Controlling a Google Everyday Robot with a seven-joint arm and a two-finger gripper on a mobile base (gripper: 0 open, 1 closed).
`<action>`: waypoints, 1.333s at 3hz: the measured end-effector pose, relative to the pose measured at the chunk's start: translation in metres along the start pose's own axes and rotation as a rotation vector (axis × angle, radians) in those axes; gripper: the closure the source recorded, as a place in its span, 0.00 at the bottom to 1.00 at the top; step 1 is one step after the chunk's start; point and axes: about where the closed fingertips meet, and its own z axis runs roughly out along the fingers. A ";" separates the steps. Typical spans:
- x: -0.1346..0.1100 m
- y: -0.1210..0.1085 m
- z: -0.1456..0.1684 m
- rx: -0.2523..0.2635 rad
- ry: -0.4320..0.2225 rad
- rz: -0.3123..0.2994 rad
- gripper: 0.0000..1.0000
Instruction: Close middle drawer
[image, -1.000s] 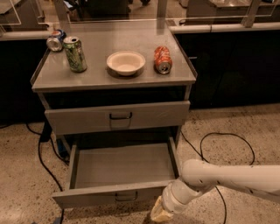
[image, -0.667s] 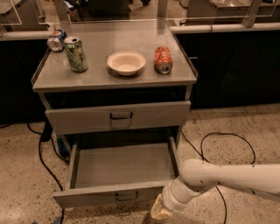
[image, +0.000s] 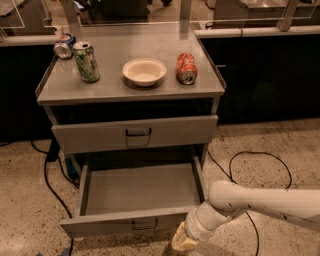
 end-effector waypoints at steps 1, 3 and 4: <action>0.005 -0.010 0.005 0.013 0.007 -0.030 1.00; 0.004 -0.036 0.000 0.129 0.087 -0.078 1.00; 0.000 -0.064 -0.005 0.156 0.119 -0.105 1.00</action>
Offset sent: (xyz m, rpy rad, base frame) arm 0.0383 -0.0023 -0.0061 -0.1138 -0.2110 -0.0068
